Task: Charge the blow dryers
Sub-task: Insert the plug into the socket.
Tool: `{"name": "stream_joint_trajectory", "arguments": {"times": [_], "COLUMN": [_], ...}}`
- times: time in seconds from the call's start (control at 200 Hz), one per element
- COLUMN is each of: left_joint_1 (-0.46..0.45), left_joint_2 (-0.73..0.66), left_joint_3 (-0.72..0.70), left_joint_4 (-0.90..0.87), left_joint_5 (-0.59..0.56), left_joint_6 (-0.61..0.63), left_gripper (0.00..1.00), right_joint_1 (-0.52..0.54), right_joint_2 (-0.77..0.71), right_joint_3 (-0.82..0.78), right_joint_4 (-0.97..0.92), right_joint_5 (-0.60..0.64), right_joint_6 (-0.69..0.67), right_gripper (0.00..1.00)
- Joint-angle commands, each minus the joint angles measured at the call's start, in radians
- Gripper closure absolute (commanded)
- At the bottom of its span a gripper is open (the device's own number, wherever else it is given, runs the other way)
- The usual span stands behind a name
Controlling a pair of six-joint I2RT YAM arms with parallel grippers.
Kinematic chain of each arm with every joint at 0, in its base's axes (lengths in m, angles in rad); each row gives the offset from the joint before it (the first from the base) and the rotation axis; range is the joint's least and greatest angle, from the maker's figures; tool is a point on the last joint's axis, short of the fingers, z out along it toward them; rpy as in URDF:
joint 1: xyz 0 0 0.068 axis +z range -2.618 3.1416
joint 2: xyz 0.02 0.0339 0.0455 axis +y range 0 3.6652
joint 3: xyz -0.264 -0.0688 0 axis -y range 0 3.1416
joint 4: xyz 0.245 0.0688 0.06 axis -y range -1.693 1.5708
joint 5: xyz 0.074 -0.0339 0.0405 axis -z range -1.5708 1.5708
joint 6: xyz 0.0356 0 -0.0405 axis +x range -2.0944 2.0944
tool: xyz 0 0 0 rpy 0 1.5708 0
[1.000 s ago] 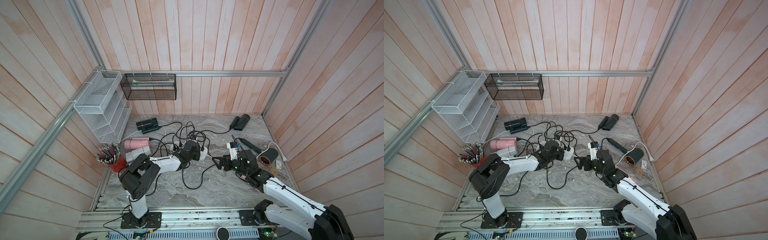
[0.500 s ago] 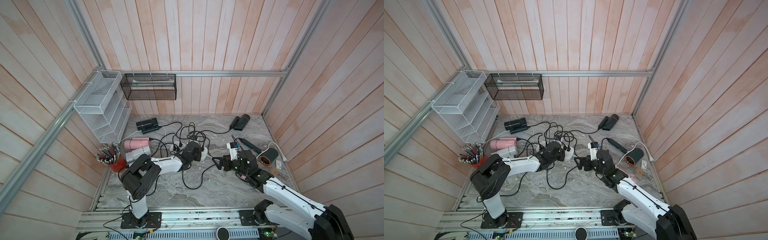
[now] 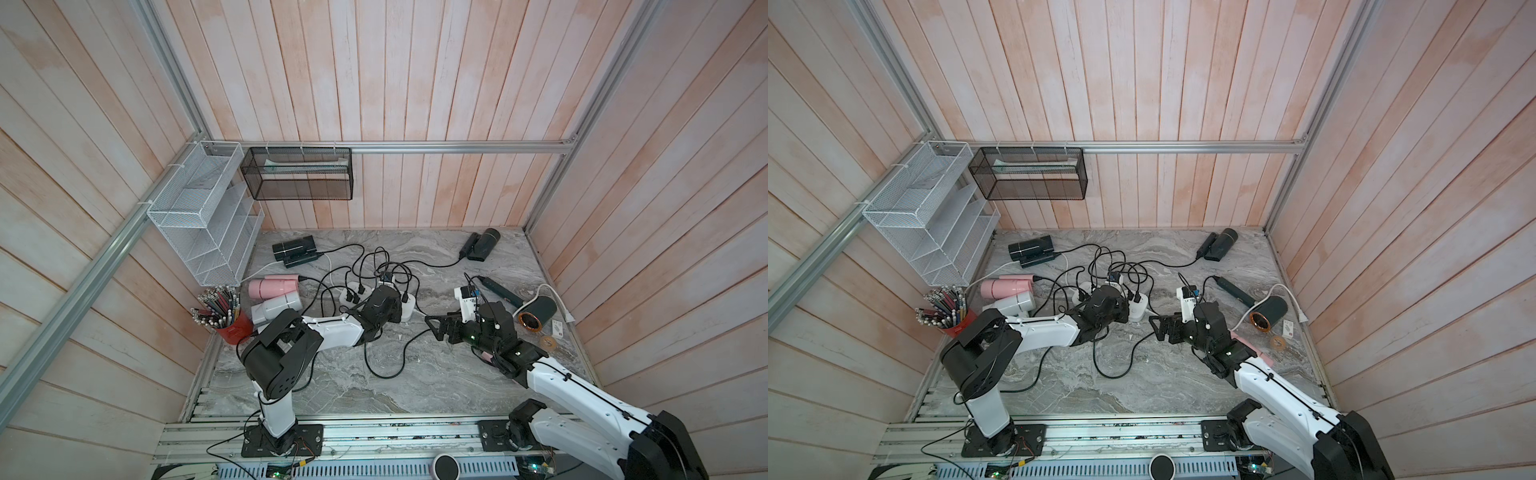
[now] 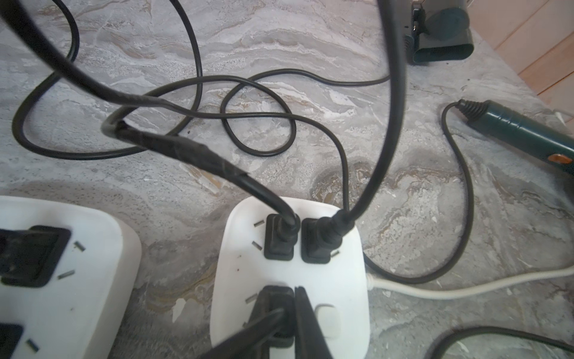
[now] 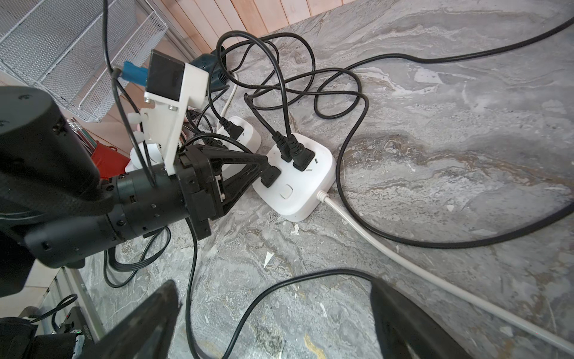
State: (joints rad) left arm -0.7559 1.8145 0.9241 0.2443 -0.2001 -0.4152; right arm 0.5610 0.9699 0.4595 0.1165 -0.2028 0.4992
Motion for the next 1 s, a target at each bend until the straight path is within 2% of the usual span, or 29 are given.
{"name": "stream_joint_trajectory", "arguments": {"times": [0.0, 0.215, 0.645, 0.995], "left_joint_1": [-0.033, -0.041, -0.03, -0.047], "left_joint_2": [0.071, 0.073, 0.067, 0.084], "left_joint_3": [-0.064, -0.065, -0.138, -0.149], "left_joint_4": [-0.14, -0.132, -0.041, -0.045], "left_joint_5": [0.015, -0.017, 0.039, -0.026], "left_joint_6": [0.0, 0.025, -0.024, 0.008], "left_gripper": [0.89, 0.89, 0.89, 0.89], "right_joint_1": [-0.005, -0.005, -0.006, -0.006], "right_joint_2": [-0.007, -0.01, -0.025, -0.028], "right_joint_3": [0.001, -0.004, -0.012, -0.015], "right_joint_4": [0.013, 0.015, 0.016, 0.019], "right_joint_5": [0.016, 0.02, 0.025, 0.023], "right_joint_6": [0.001, 0.003, 0.013, 0.018], "right_gripper": [0.04, 0.04, 0.04, 0.03]}}
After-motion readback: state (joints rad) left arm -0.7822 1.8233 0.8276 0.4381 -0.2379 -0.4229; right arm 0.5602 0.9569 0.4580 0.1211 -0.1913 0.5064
